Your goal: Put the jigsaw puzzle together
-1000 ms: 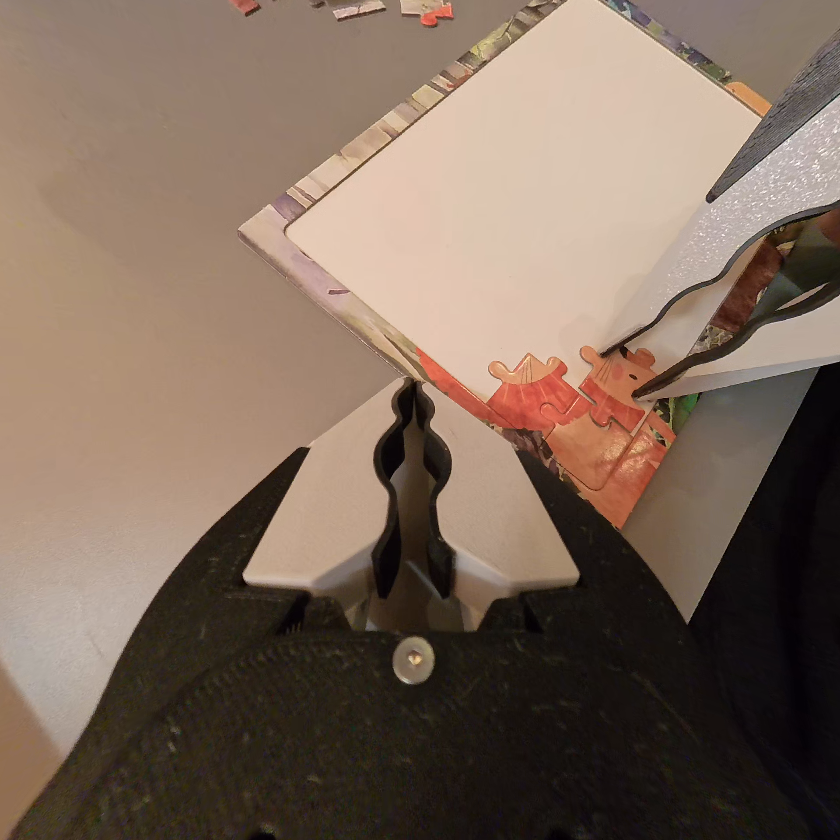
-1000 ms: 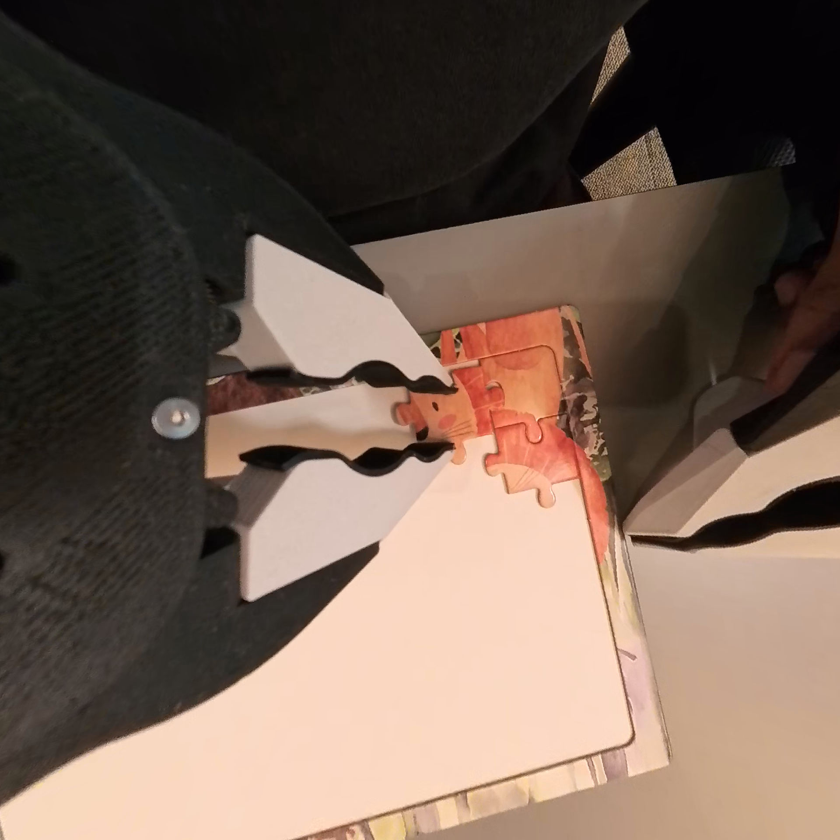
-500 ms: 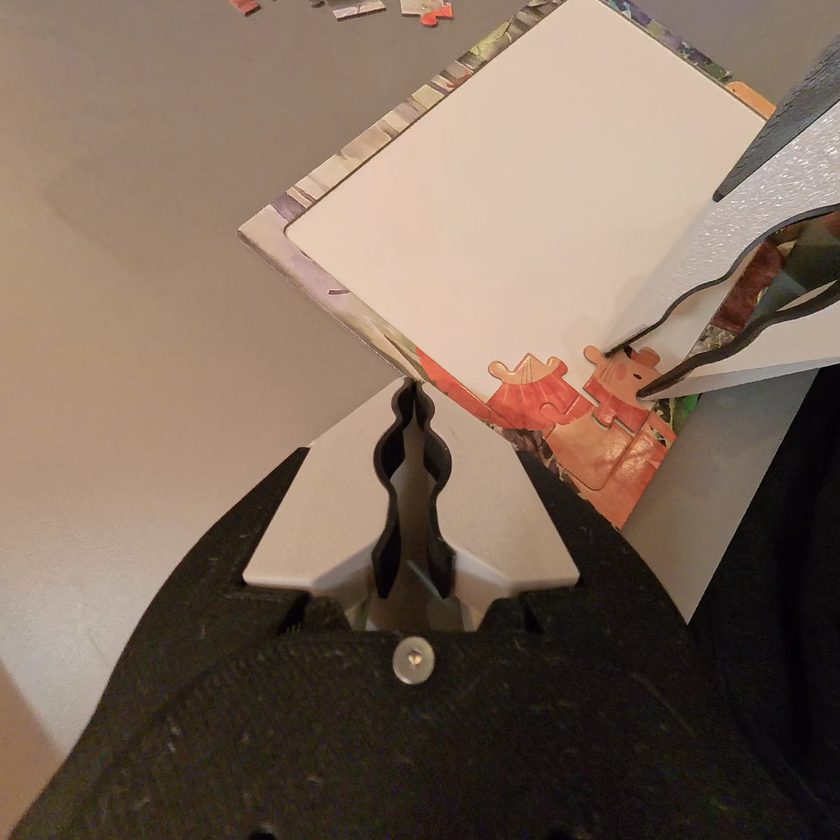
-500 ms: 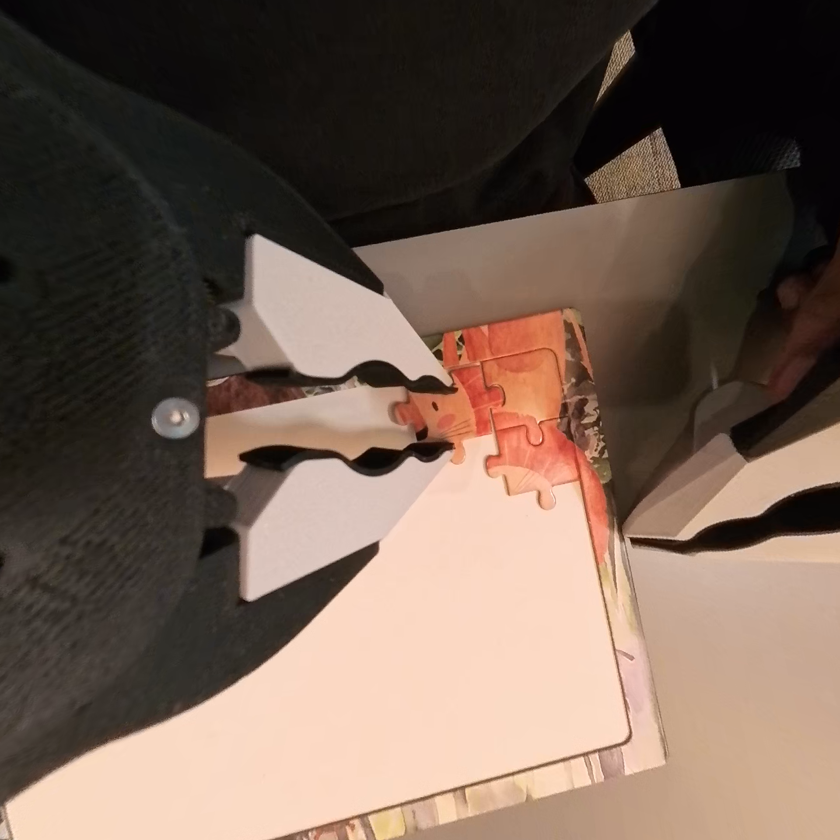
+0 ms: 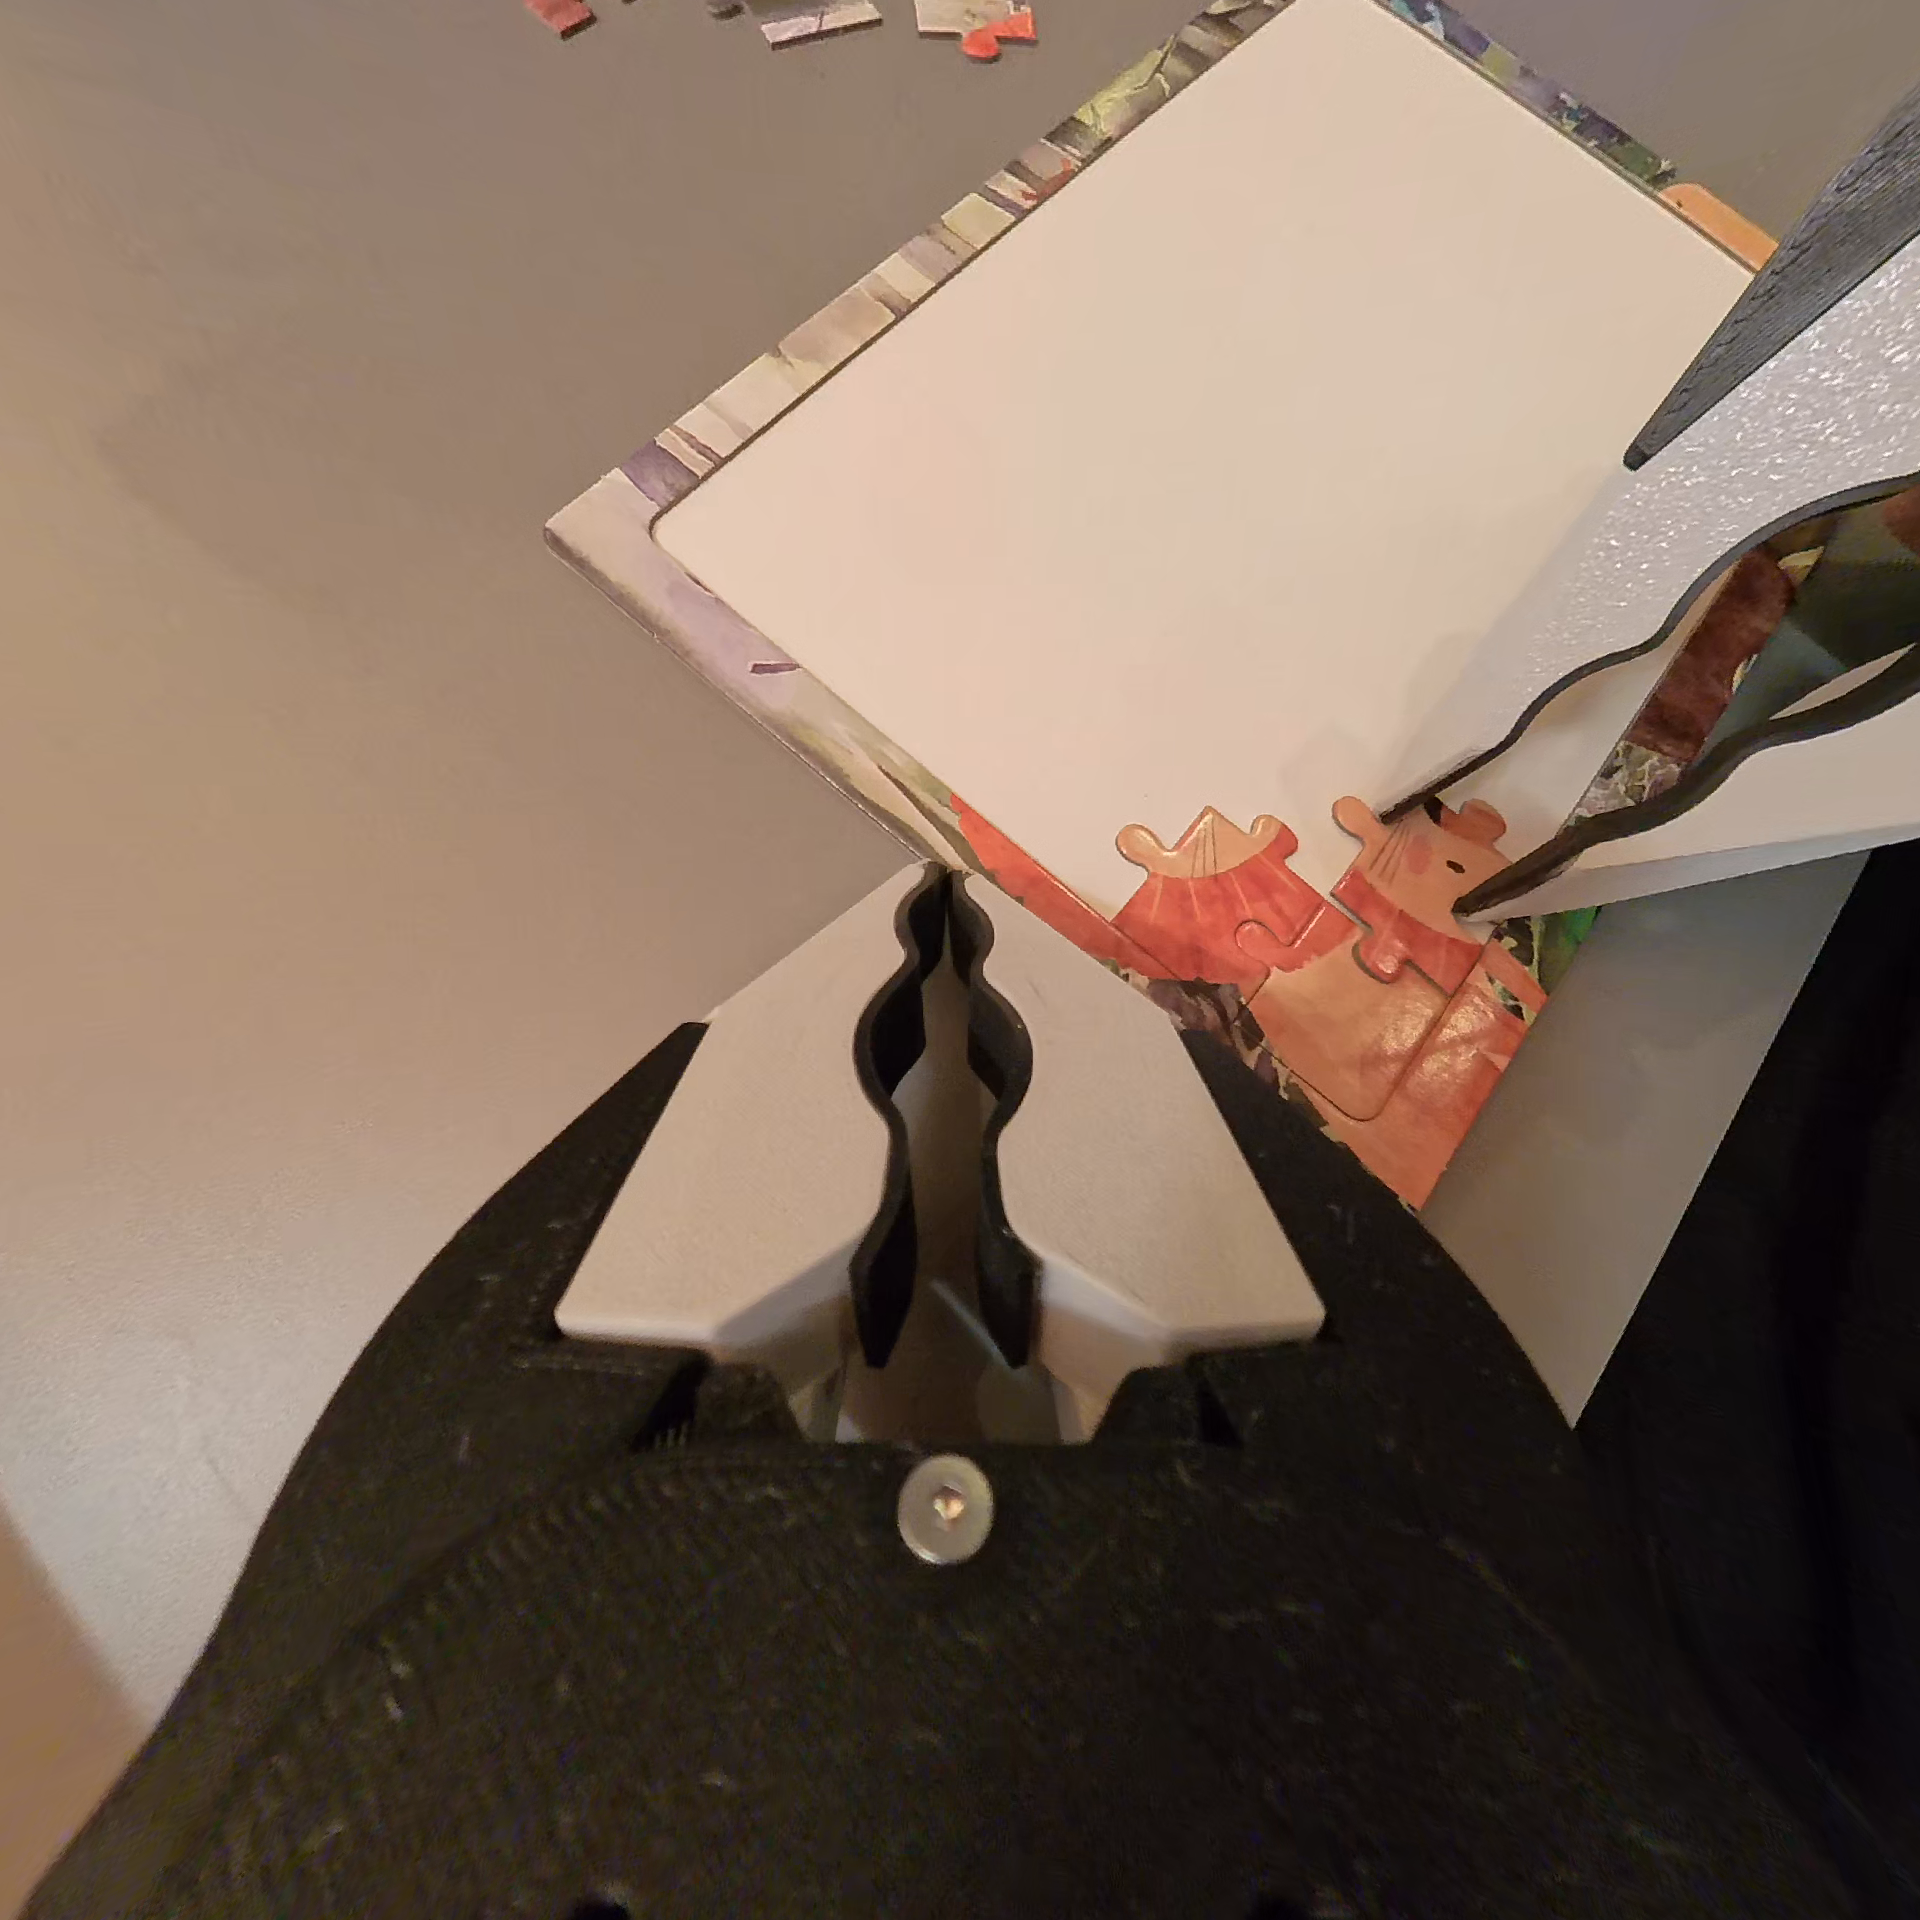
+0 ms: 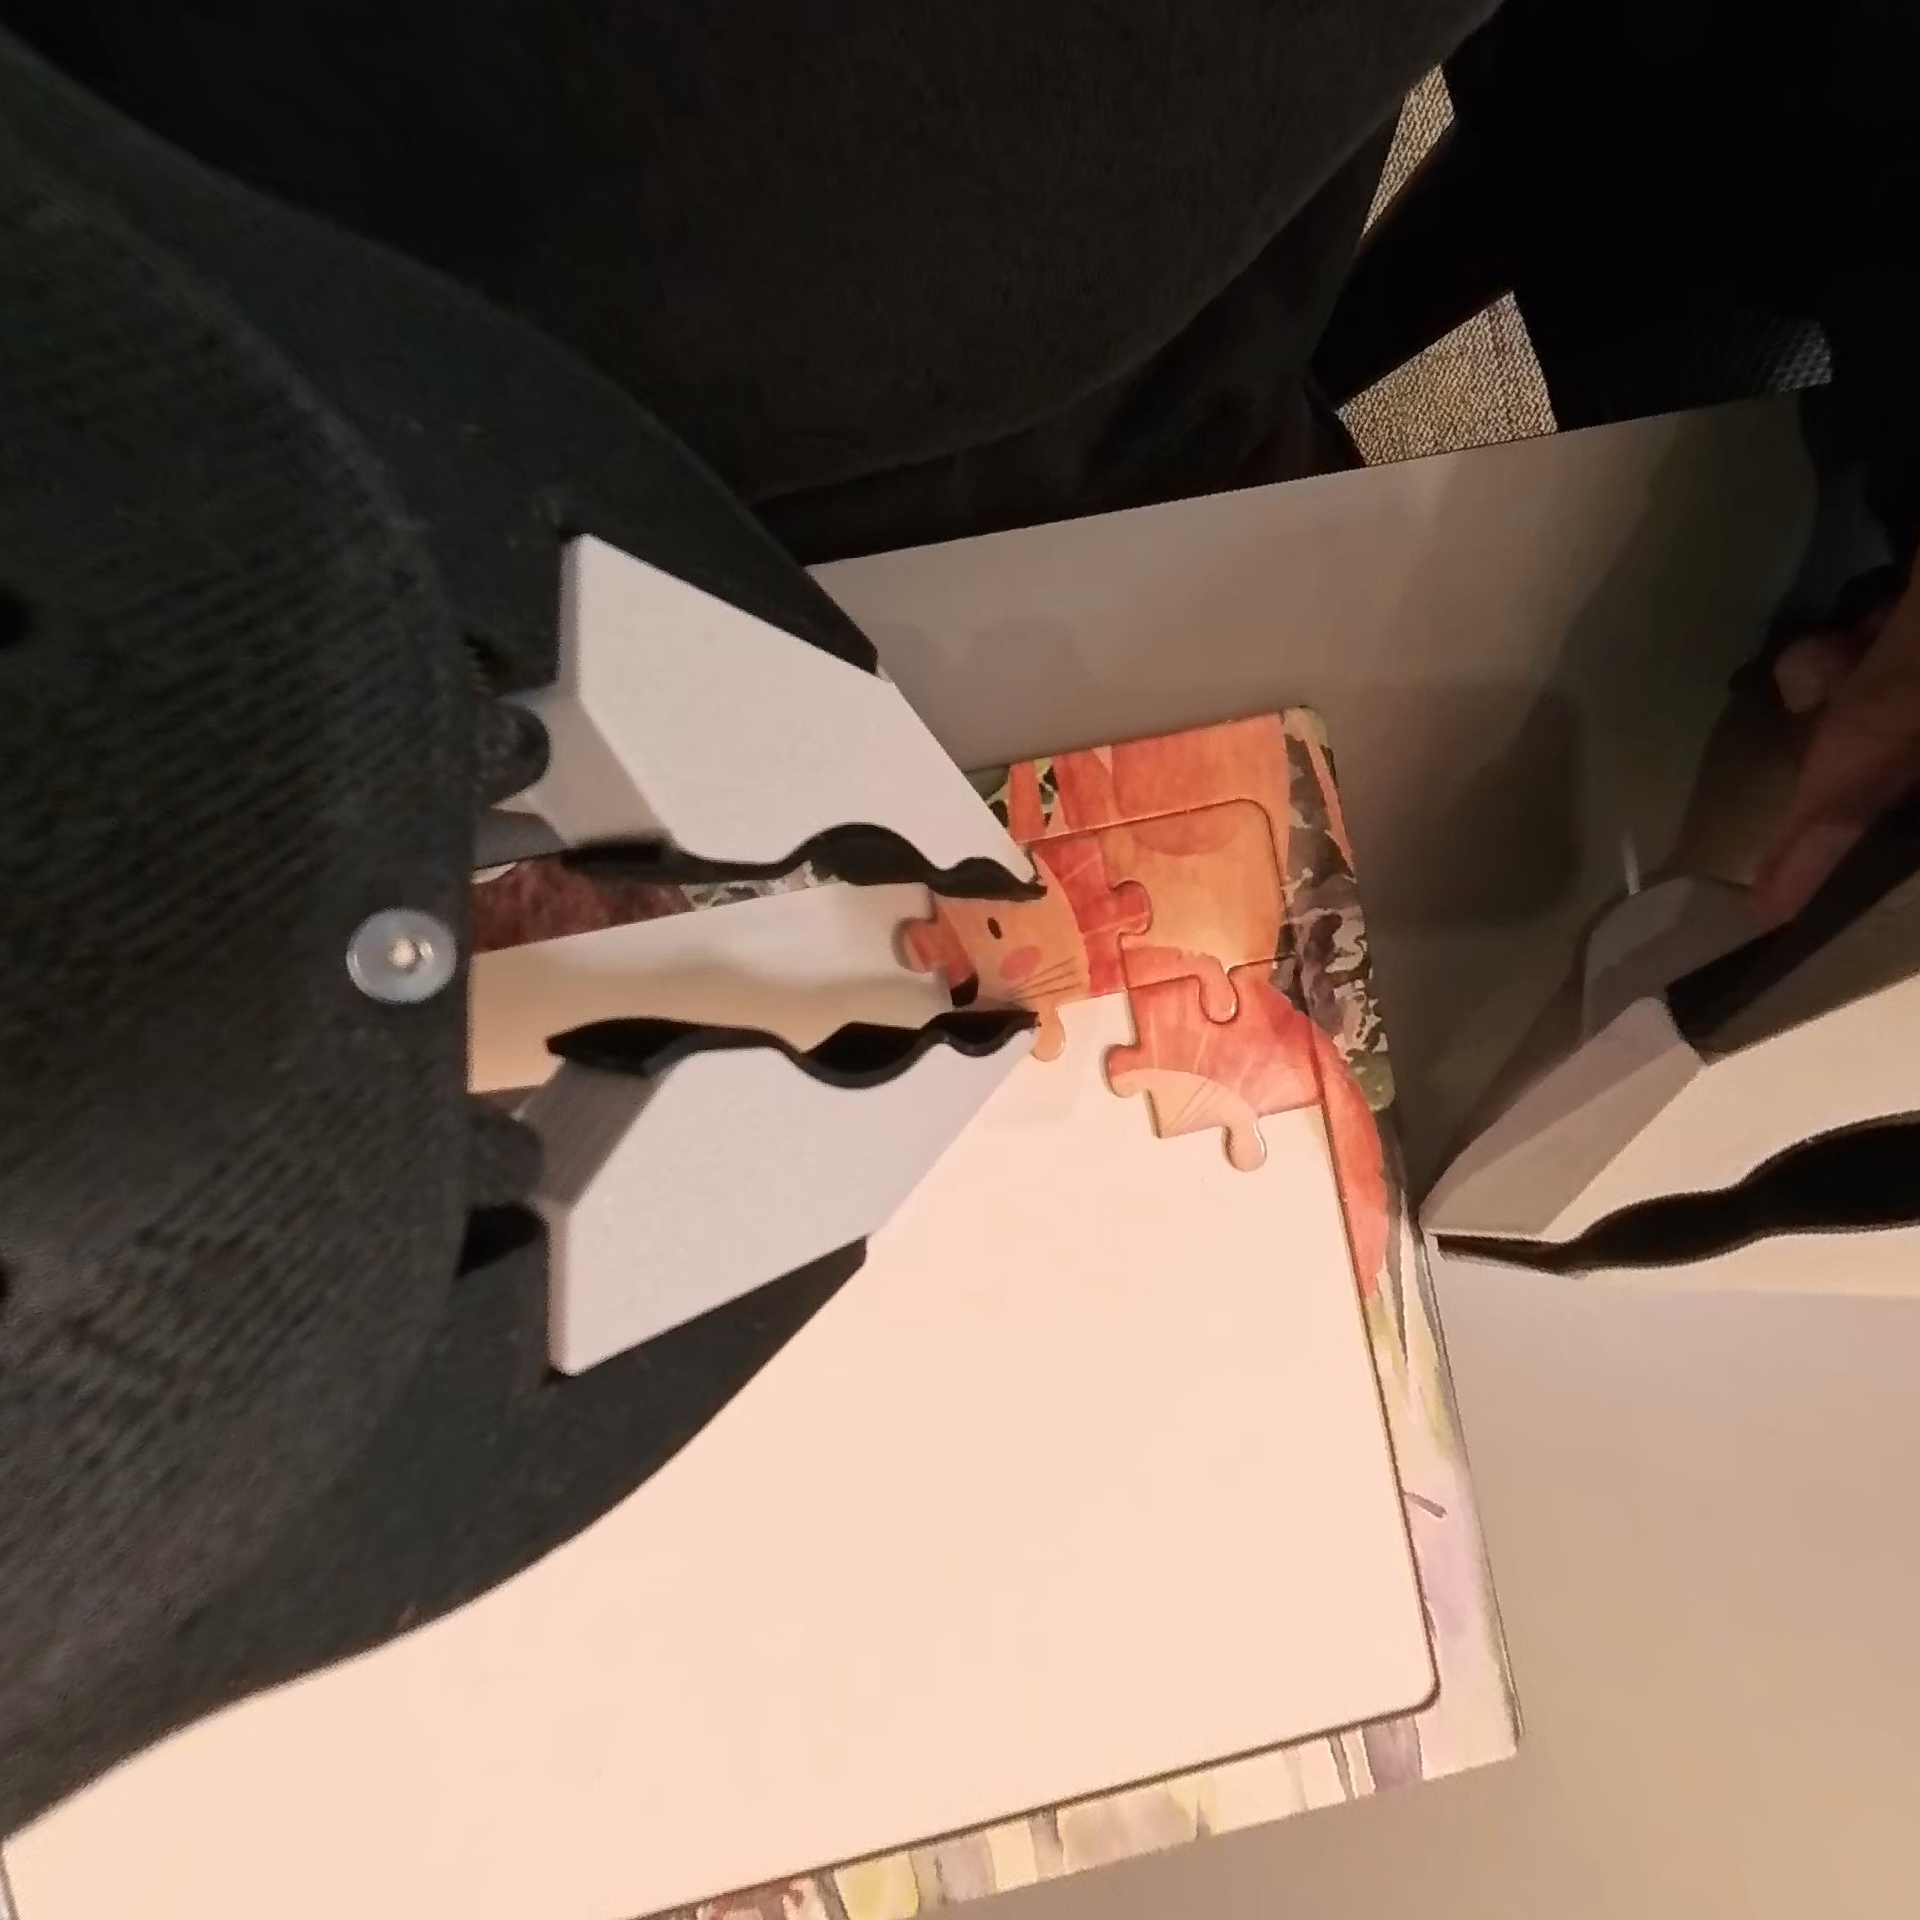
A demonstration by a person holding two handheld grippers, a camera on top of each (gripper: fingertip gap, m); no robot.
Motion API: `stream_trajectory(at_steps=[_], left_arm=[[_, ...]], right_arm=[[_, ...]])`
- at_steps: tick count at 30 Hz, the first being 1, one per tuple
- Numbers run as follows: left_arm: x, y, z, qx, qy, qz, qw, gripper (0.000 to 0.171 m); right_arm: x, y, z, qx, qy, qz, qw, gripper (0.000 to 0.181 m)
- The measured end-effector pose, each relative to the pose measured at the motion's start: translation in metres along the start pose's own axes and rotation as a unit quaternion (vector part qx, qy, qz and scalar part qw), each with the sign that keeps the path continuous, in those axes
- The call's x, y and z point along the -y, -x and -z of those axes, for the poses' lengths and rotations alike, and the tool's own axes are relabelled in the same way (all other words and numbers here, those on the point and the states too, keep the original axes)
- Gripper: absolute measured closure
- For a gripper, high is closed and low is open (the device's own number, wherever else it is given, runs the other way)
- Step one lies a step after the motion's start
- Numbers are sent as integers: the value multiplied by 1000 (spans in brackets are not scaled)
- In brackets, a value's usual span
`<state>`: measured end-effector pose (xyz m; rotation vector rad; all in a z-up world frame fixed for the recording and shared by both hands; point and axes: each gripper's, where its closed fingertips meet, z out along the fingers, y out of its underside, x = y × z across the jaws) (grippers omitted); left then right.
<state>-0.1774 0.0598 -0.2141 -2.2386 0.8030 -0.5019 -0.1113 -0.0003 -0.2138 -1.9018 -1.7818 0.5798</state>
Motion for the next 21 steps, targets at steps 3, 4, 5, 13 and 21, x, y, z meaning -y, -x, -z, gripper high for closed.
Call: stream_trajectory(at_steps=[3,4,5,13,21], left_arm=[[0,0,0,0,0,0,1000,171],[0,0,0,0,0,0,1000,171],[0,0,0,1,0,-1,1000,171],[0,0,0,0,0,-1,1000,171],[0,0,0,1,0,-1,1000,171]], right_arm=[[0,0,0,0,0,0,1000,162],[0,0,0,0,0,1,1000,162],[0,0,0,0,0,0,1000,162],[-1,0,0,0,0,0,1000,161],[1,-3,6,1,-10,-8,1000,159]])
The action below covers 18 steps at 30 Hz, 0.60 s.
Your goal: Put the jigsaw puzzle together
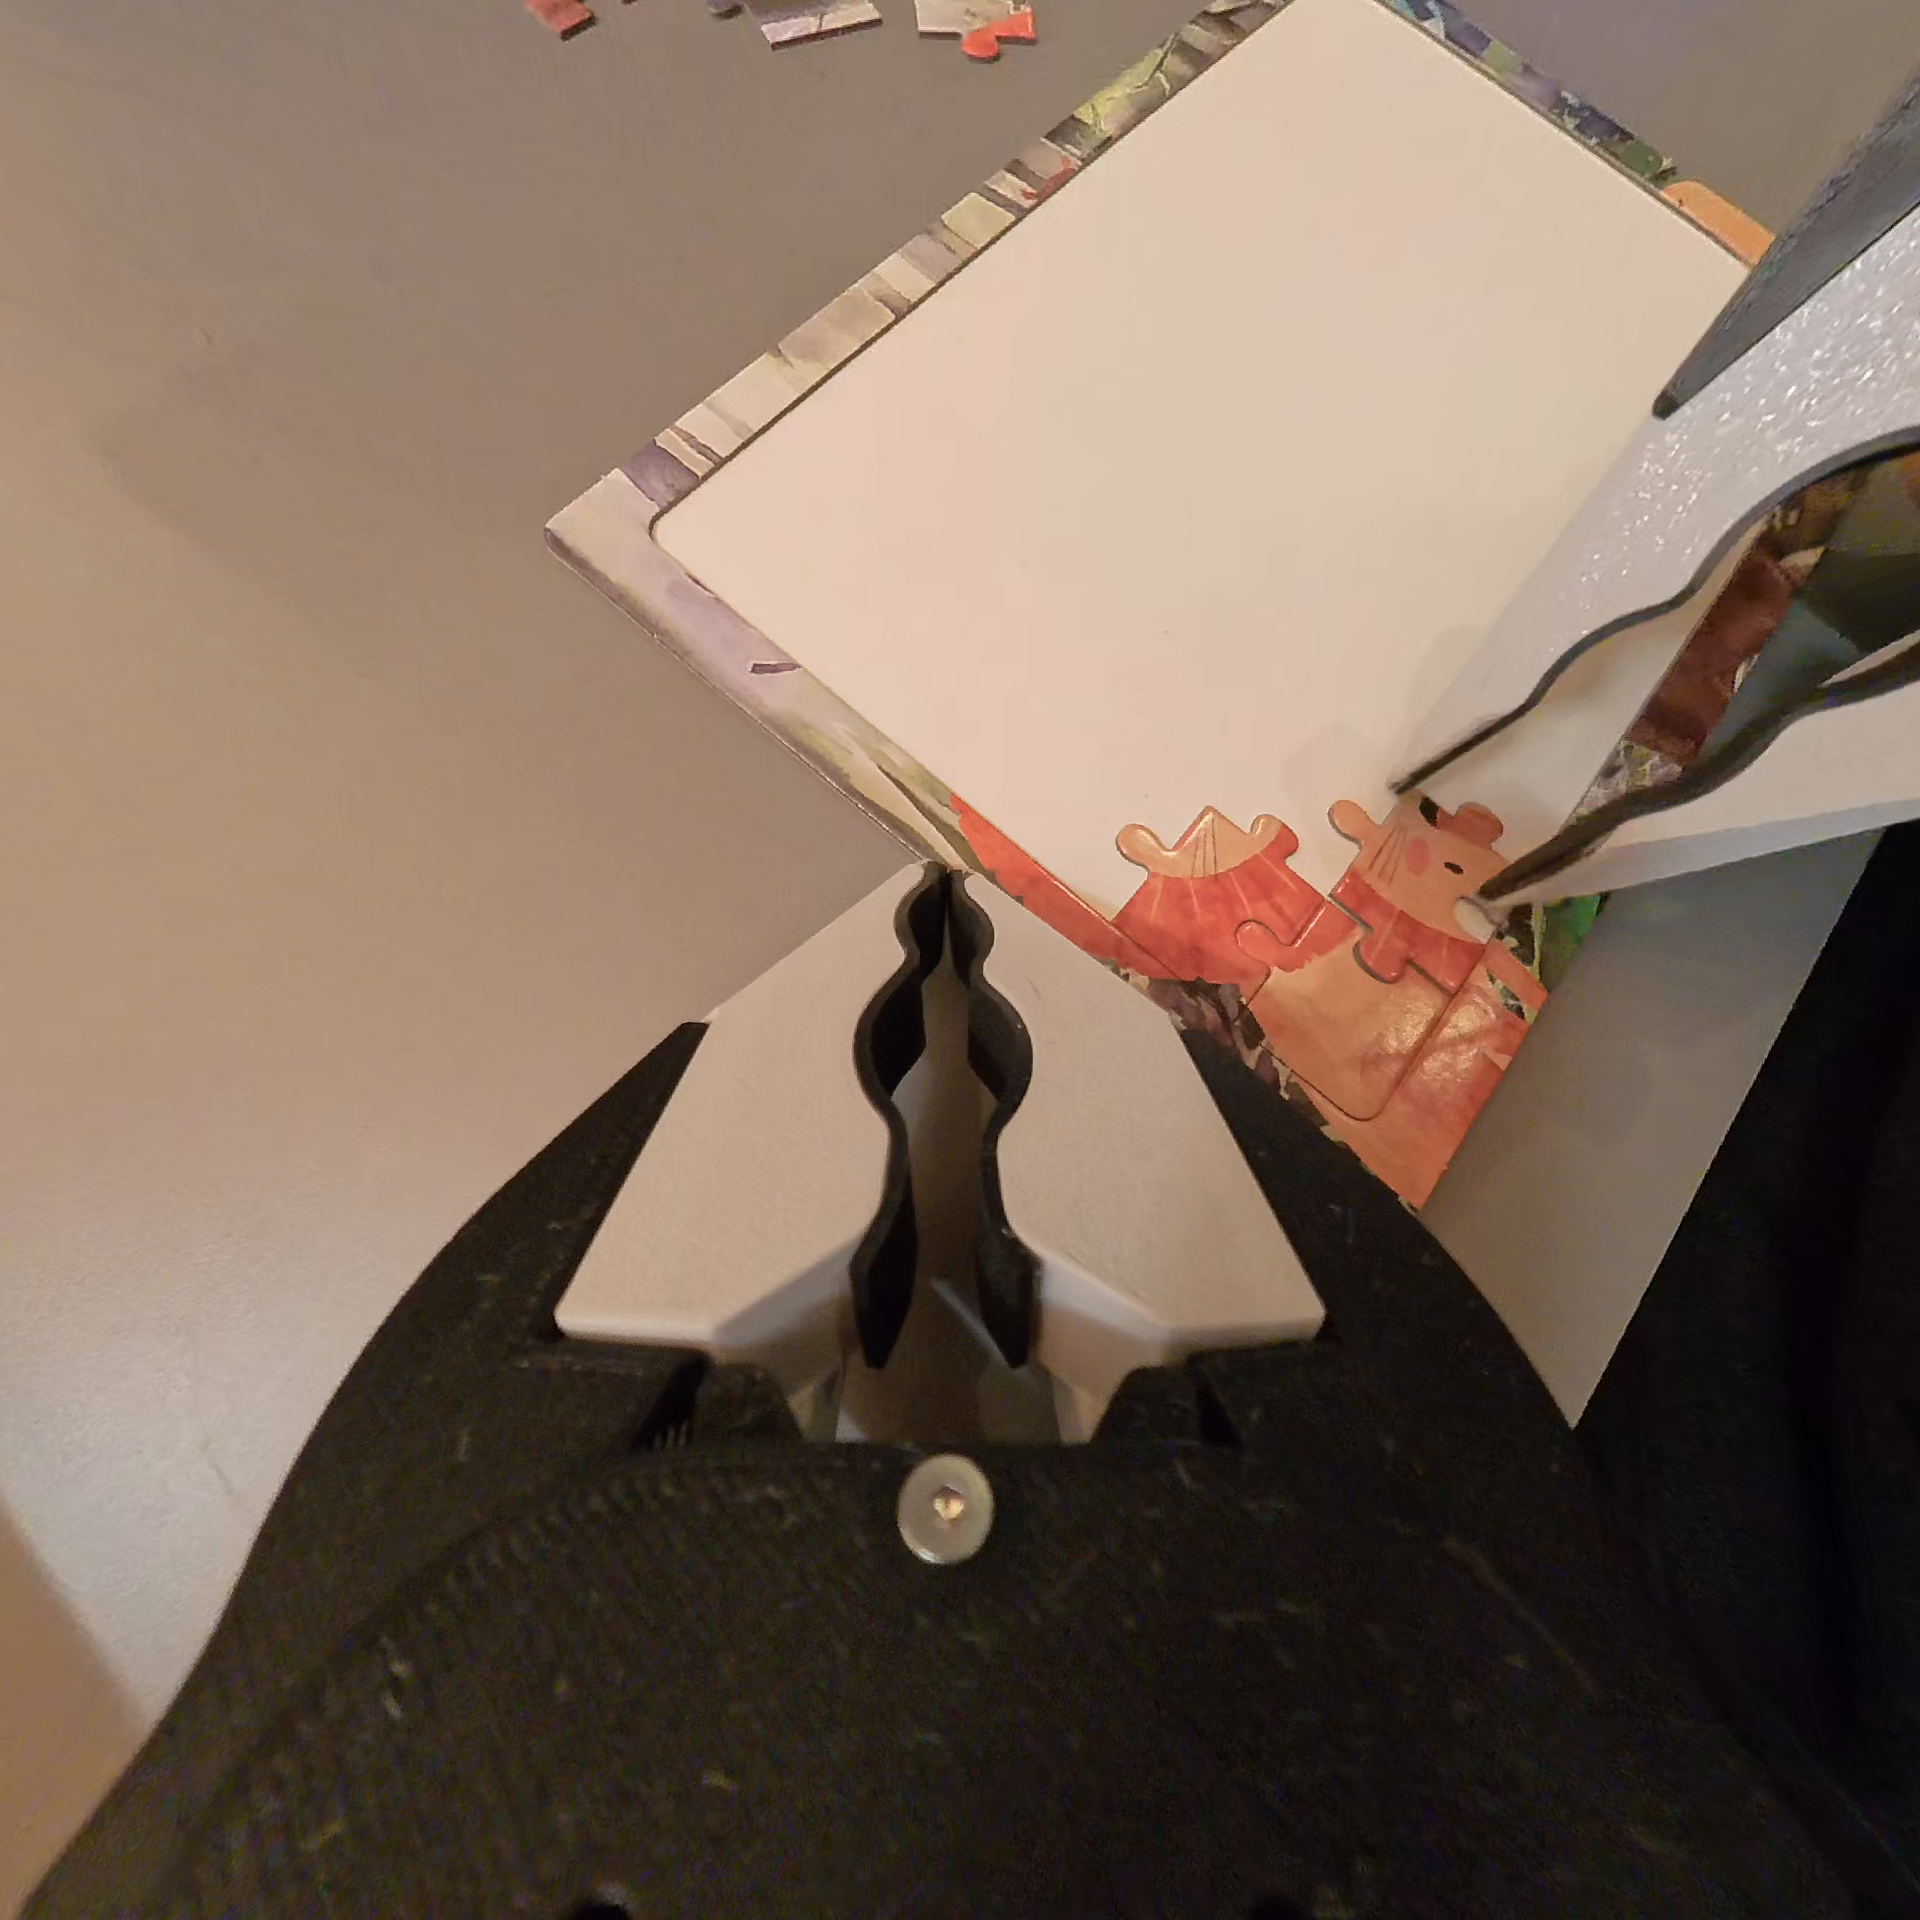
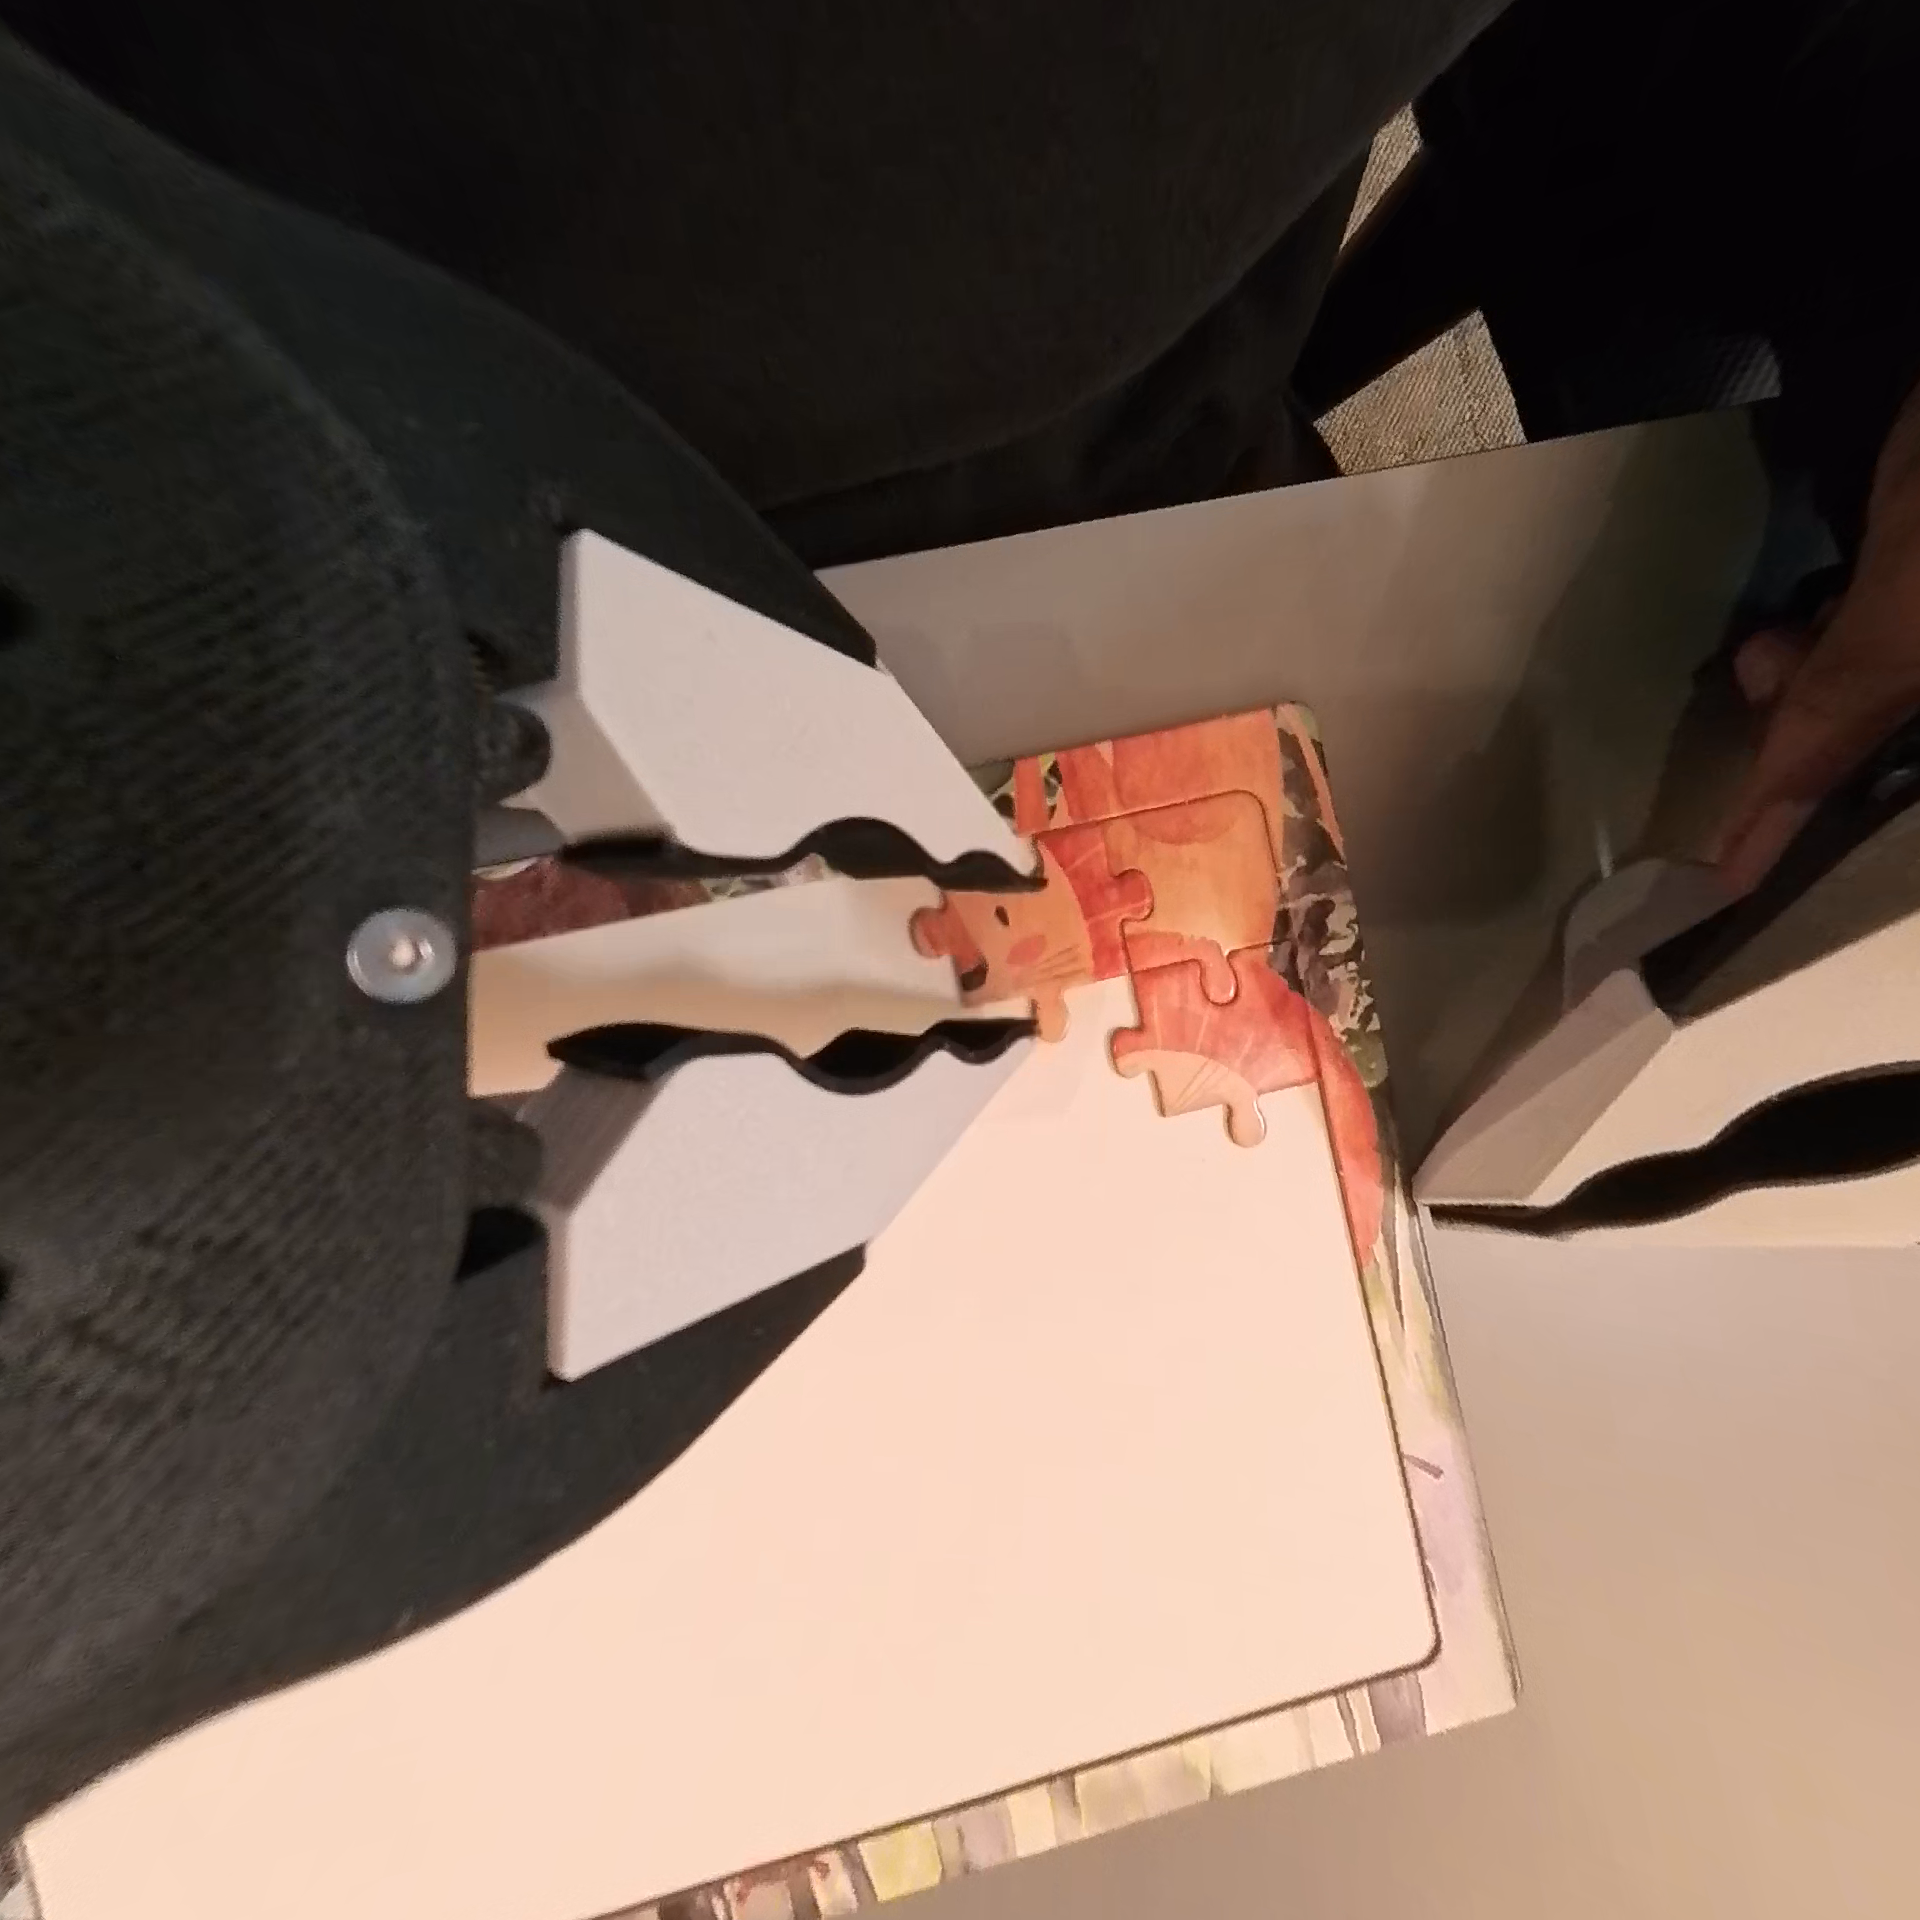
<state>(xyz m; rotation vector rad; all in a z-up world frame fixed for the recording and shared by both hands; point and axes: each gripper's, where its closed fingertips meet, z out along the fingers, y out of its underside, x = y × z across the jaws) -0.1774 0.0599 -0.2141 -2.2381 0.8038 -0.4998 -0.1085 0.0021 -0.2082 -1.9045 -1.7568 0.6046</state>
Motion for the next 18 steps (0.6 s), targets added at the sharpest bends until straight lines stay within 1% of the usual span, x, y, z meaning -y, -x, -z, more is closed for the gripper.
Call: stream_trajectory(at_steps=[14,18], left_arm=[[0,0,0,1,0,-1,1000,171],[0,0,0,1,0,-1,1000,171]], right_arm=[[-2,-1,-6,13,-7,-18,1000,157],[-2,1,-6,21,-7,-22,1000,162]])
